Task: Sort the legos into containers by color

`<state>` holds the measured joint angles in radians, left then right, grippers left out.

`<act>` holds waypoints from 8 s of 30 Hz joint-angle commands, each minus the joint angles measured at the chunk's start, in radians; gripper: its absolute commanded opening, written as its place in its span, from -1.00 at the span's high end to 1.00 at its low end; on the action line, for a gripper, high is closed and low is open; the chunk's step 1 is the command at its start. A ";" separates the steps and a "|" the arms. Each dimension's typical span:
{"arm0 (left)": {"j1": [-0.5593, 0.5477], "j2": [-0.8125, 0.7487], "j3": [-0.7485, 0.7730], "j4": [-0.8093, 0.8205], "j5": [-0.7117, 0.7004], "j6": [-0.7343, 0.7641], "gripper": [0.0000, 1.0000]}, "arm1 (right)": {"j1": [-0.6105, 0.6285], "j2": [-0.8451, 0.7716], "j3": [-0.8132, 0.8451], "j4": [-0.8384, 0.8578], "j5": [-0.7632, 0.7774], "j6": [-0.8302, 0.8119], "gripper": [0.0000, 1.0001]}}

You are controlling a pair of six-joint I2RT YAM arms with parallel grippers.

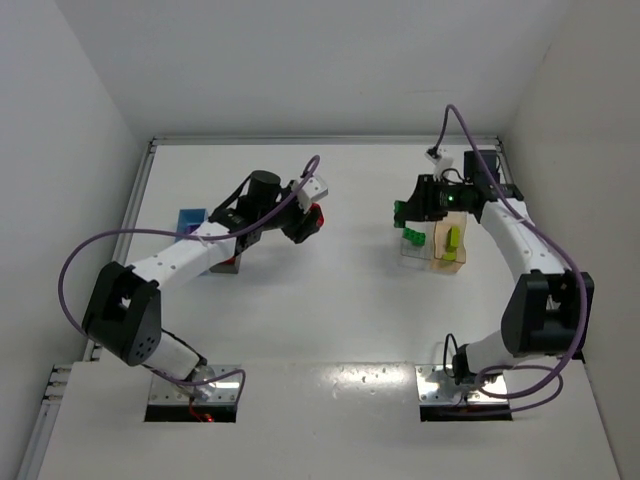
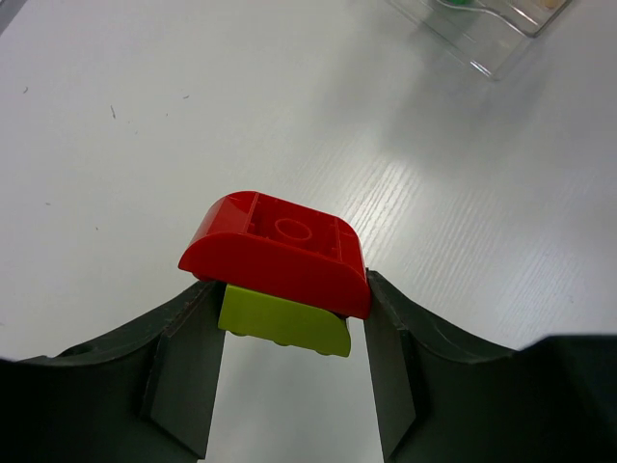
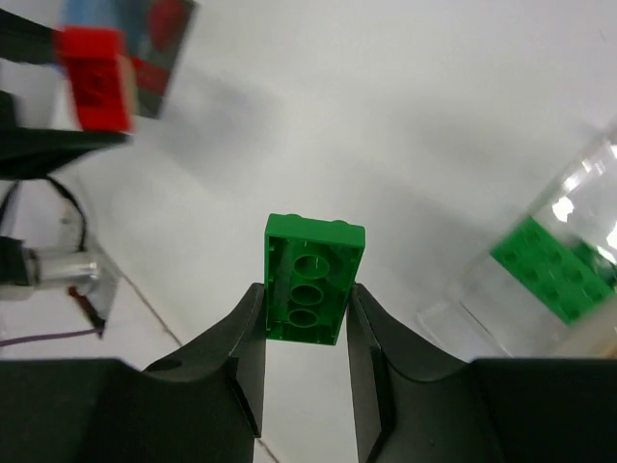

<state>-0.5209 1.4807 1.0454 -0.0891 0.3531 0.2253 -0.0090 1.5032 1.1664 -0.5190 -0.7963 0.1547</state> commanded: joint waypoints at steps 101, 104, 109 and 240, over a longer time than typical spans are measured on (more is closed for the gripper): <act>-0.154 0.055 0.050 0.040 0.052 -0.072 0.42 | 0.357 0.295 0.211 0.045 -0.092 0.115 -0.17; -0.154 0.055 0.050 0.040 0.043 -0.072 0.42 | 0.357 0.295 0.200 0.054 -0.092 0.115 0.18; -0.154 0.055 0.041 0.040 0.003 -0.072 0.42 | 0.347 0.275 0.200 0.054 -0.083 0.115 0.82; -0.136 0.641 1.098 -0.024 -0.169 -0.455 -0.65 | -0.479 -0.250 -0.045 0.079 0.065 0.198 1.00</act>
<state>-0.8062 2.3627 2.1998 -0.1215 0.2684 -0.2218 -0.5827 1.2167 1.0721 -0.4919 -0.7105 0.3717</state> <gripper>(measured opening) 0.827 0.363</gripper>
